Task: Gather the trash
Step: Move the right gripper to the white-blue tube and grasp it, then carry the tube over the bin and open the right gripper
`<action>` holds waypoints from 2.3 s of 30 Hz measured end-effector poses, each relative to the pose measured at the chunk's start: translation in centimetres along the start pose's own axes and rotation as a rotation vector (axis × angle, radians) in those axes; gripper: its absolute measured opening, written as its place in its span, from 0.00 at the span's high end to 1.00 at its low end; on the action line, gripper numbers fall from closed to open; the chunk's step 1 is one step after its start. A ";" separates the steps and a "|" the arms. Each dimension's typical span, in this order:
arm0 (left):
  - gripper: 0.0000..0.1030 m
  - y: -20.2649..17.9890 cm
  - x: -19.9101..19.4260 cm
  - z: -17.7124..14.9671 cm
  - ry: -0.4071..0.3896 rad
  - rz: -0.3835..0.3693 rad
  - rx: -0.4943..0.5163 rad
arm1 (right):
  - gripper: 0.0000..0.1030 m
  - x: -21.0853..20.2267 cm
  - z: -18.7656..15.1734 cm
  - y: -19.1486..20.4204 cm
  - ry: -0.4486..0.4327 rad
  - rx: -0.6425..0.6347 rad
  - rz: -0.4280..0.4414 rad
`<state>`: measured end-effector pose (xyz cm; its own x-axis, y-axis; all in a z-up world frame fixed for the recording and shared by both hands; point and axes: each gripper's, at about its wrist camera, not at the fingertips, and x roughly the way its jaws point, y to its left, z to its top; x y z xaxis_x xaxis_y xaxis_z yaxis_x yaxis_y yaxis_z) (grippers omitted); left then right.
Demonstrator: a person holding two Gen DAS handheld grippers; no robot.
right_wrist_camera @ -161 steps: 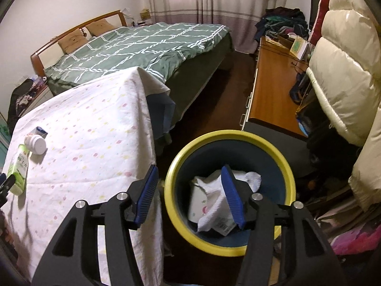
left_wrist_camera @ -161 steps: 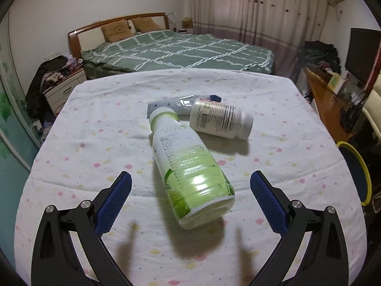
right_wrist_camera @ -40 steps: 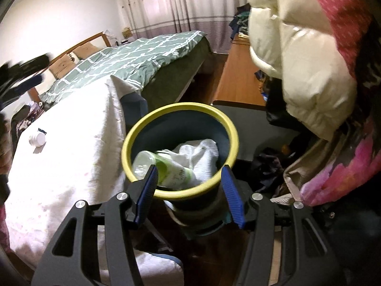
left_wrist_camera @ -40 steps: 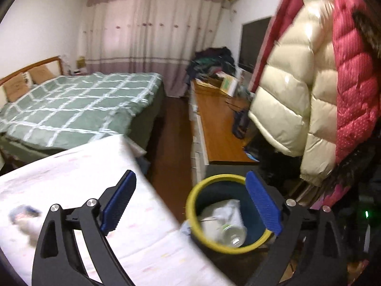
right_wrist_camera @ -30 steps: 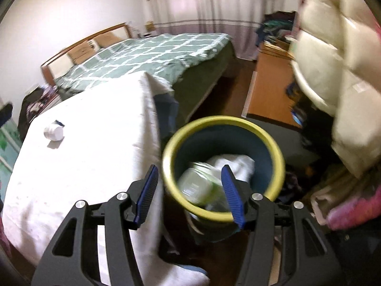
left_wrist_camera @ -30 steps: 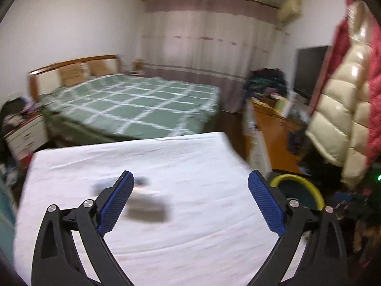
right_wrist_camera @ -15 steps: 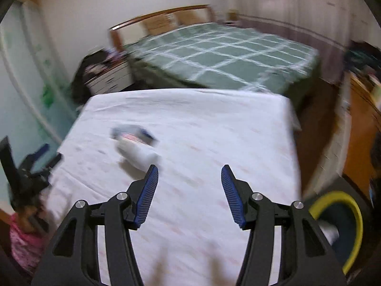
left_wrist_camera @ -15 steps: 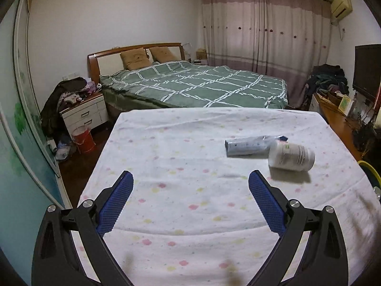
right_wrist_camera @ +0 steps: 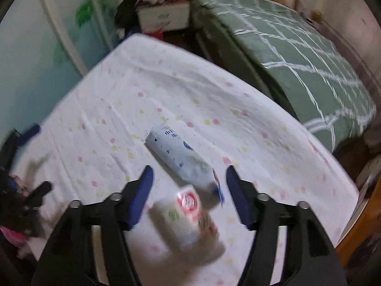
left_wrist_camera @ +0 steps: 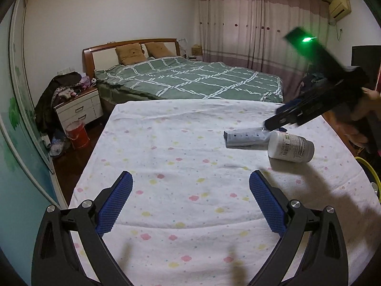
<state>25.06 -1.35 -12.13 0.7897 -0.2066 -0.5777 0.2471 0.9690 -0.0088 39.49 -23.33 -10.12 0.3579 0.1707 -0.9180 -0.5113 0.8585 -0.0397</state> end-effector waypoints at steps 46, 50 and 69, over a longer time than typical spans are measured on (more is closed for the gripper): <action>0.05 -1.6 -0.2 -0.2 0.020 -0.025 0.053 | 0.70 -8.4 -17.7 -10.2 -0.178 0.622 0.058; 0.05 -2.0 -0.4 -0.3 0.014 -0.031 0.068 | 0.70 -11.6 -24.9 -10.6 -0.217 0.724 -0.042; 0.05 -5.3 -1.5 0.2 0.020 -0.101 0.154 | 0.69 -12.7 -48.5 -16.7 -0.151 1.230 -0.360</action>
<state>22.65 -6.24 -11.11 0.7457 -0.2971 -0.5964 0.4086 0.9110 0.0570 5.59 -63.24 -16.92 0.4502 -0.1789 -0.8748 0.6550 0.7321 0.1874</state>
